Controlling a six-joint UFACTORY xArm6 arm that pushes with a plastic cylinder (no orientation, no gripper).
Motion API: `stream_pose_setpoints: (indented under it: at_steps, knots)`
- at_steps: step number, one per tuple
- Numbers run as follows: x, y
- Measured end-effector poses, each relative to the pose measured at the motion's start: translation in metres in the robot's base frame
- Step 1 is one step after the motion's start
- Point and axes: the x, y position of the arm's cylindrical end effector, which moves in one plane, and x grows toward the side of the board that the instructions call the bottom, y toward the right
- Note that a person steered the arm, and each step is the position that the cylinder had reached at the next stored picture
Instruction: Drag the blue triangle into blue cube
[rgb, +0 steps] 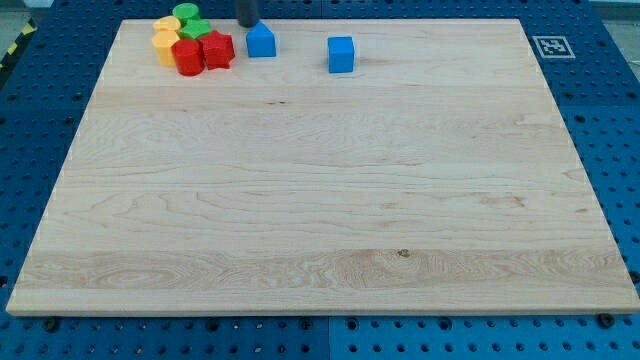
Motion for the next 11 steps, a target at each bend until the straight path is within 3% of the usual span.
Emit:
stream_pose_setpoints:
  at_steps: [3,5,8,11]
  knots:
    - [0.032,0.009]
    - [0.054,0.045]
    - [0.112,0.046]
    - [0.141,0.048]
